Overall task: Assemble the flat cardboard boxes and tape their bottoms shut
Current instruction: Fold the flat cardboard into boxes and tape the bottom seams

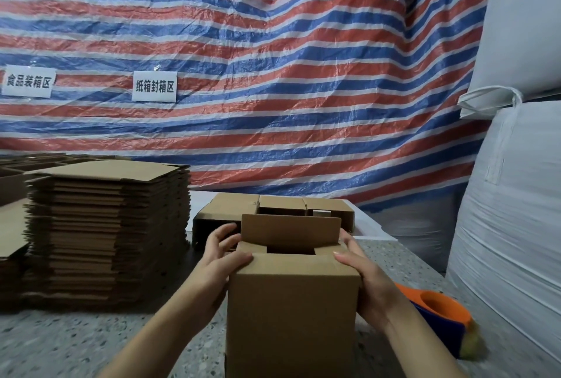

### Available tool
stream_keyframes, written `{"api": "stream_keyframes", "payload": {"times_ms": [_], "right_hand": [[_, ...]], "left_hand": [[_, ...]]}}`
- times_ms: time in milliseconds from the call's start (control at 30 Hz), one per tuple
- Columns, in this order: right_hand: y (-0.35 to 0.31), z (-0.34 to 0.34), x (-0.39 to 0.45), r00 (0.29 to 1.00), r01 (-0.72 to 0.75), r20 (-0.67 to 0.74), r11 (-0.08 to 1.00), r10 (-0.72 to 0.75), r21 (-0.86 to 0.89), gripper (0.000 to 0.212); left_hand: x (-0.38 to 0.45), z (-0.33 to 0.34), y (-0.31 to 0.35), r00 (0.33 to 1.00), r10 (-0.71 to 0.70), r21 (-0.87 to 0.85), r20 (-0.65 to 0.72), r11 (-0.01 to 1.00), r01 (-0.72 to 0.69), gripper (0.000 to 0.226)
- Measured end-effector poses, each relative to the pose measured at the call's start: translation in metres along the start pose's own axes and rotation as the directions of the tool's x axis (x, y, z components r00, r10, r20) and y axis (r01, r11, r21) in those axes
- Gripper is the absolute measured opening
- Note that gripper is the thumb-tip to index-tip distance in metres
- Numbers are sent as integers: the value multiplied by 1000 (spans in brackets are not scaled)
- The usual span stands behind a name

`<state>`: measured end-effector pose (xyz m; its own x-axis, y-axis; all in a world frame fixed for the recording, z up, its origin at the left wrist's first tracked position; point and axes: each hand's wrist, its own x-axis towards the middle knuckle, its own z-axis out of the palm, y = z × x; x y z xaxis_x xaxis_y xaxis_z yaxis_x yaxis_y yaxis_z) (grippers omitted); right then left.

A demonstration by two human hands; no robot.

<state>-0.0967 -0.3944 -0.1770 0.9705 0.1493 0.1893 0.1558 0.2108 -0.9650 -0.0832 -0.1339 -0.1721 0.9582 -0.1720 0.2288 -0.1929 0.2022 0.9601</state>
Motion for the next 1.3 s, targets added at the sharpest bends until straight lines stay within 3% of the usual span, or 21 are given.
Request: {"api": "stream_keyframes", "payload": {"times_ms": [100,167,267,400,533,700,833,900,967,1100,1200,1300], "right_hand": [[-7,-3,1,999,10,51,998,-7,-60,91],[-11,-5,3,997,44,74,994,-37,-101,89],[-16,-6,4,991,101,102,985,-87,-137,70],[-13,-7,2,995,103,2,980,-104,-168,37],[-7,-6,3,992,88,-71,968,-108,-234,34],[-5,-4,0,990,84,-90,970,-106,-227,27],[-8,-1,-2,992,65,-87,971,-87,-229,15],[-9,0,-3,992,67,-94,974,-89,-216,16],[-10,2,-4,992,68,-94,978,-88,-200,20],[-11,3,-6,993,63,-83,981,-80,-186,27],[-11,2,-7,992,63,-95,970,-87,-234,16],[-10,4,-8,992,58,-94,964,-85,-261,13]], "left_hand": [[9,-10,7,988,113,164,104,978,-129,100],[14,-13,17,968,156,273,195,940,-206,101],[12,-16,25,949,168,336,266,907,-254,93],[5,-15,22,951,260,461,169,832,-310,68],[-2,-13,14,958,273,470,82,837,-279,37],[-8,-7,18,967,249,553,61,798,-241,24],[-8,1,44,965,220,792,143,559,-245,22],[-8,17,58,958,215,896,192,359,-260,19],[-6,41,64,947,204,944,250,165,-285,37],[-7,78,50,888,10,887,459,57,-459,73],[-6,79,33,883,-33,880,468,-70,-469,72],[-5,78,30,882,6,877,471,-111,-467,65]]}}
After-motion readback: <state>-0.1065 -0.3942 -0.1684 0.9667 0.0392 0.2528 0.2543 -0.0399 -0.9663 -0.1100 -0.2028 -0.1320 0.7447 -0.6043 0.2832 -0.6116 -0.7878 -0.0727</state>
